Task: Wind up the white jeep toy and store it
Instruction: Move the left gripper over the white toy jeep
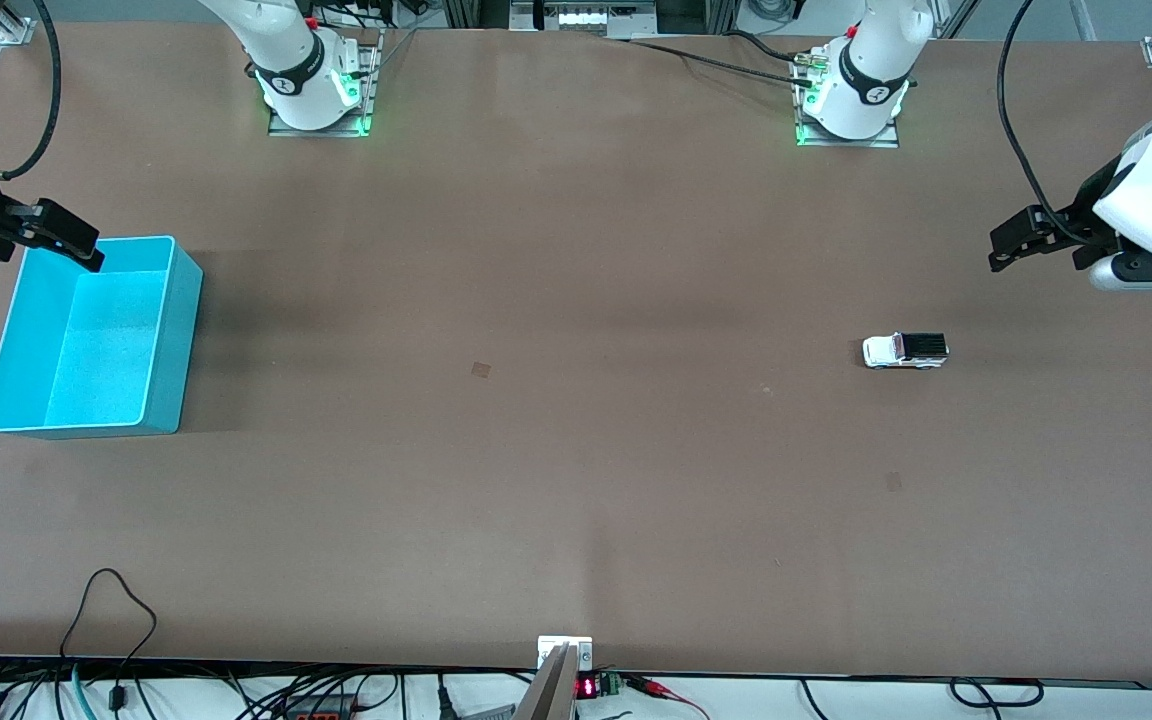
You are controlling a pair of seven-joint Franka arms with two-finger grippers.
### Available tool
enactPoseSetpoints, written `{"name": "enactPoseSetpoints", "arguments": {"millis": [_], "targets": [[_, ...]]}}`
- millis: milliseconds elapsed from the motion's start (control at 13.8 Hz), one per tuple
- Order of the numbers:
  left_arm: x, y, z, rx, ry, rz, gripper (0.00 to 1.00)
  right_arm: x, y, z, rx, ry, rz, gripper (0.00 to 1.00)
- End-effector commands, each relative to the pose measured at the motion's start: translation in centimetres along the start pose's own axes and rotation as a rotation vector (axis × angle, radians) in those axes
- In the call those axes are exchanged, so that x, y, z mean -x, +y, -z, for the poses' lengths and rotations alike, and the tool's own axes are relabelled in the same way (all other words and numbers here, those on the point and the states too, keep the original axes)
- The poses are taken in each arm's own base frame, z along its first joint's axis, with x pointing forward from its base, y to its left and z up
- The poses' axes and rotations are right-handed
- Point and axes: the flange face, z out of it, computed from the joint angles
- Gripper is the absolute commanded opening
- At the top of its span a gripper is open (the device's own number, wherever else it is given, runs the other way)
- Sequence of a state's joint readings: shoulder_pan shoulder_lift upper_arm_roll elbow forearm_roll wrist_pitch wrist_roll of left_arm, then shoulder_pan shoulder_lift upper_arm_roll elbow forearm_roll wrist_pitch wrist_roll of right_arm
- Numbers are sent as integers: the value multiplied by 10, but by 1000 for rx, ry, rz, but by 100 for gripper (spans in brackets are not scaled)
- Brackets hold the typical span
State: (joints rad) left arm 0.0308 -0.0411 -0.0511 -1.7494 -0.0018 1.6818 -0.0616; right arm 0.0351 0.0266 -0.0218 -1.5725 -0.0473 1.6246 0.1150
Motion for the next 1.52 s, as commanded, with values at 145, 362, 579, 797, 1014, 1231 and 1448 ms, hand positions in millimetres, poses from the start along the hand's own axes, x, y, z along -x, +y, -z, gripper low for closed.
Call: {"name": "enactPoseSetpoints", "arguments": {"millis": [145, 362, 579, 797, 1014, 1231, 1448], "targets": [[-2, -5, 3, 12, -20, -27, 100, 1, -1, 4, 1, 8, -9, 100], [0, -12, 1, 14, -43, -2, 100, 1, -1, 4, 1, 9, -8, 100], [-1, -6, -8, 12, -77, -21, 100, 1, -1, 4, 1, 9, -8, 100], [-5, -21, -21, 13, -118, -5, 100, 1, 0, 5, 2, 10, -9, 100], [5, -15, -30, 26, -206, -183, 100, 1, 0, 4, 2, 10, -11, 100], [6, -16, -39, 58, -225, -459, 100, 1, 0, 4, 0, 10, -12, 100], [8, -19, -68, 71, -266, -700, 100, 1, -1, 4, 1, 9, -9, 100]]}}
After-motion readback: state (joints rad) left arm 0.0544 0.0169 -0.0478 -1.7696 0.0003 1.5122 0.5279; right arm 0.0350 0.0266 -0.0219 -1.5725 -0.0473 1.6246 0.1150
